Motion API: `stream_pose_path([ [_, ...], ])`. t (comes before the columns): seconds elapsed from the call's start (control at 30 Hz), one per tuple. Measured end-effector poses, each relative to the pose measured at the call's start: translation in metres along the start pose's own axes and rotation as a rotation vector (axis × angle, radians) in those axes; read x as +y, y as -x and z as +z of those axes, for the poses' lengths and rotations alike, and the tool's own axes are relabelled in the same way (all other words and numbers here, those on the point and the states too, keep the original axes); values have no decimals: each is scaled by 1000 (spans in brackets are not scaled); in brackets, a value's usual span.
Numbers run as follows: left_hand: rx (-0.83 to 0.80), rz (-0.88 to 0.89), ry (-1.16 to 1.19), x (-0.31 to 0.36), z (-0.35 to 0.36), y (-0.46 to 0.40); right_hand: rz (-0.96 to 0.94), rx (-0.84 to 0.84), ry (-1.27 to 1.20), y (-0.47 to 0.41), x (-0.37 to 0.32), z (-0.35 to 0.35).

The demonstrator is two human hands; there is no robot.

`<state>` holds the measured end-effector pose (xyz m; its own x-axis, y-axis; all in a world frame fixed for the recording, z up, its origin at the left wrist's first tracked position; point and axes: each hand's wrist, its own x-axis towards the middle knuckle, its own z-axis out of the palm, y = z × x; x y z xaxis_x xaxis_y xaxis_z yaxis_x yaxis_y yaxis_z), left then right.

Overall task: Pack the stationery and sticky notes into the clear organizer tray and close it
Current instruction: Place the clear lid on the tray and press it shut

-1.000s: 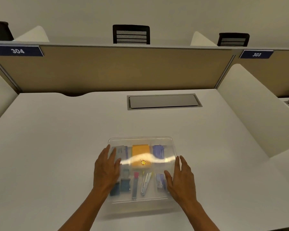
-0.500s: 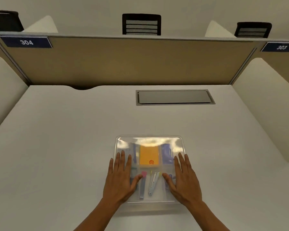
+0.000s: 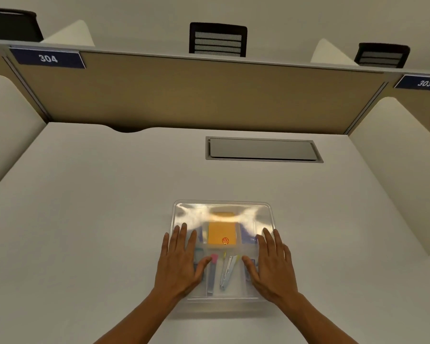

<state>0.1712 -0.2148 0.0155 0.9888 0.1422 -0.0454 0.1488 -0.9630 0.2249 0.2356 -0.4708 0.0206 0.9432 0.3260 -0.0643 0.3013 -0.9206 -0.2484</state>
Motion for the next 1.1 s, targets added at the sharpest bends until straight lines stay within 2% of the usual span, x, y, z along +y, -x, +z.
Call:
stream_pose_path([
  [0.1,22,-24,-30,-1,-14,-18,-32,-46,24,-16,4,-4],
  [0.3,2,-11,-71,-7,-17,-60,-119,-22,50,-56,-1,-8],
  [0.63,12,10,-99,-13,2,-73,-80,-39,167,-70,-1,2],
  [1.1,29,23,-145,-12,3,-99,-82,-76,172,-102,5,3],
])
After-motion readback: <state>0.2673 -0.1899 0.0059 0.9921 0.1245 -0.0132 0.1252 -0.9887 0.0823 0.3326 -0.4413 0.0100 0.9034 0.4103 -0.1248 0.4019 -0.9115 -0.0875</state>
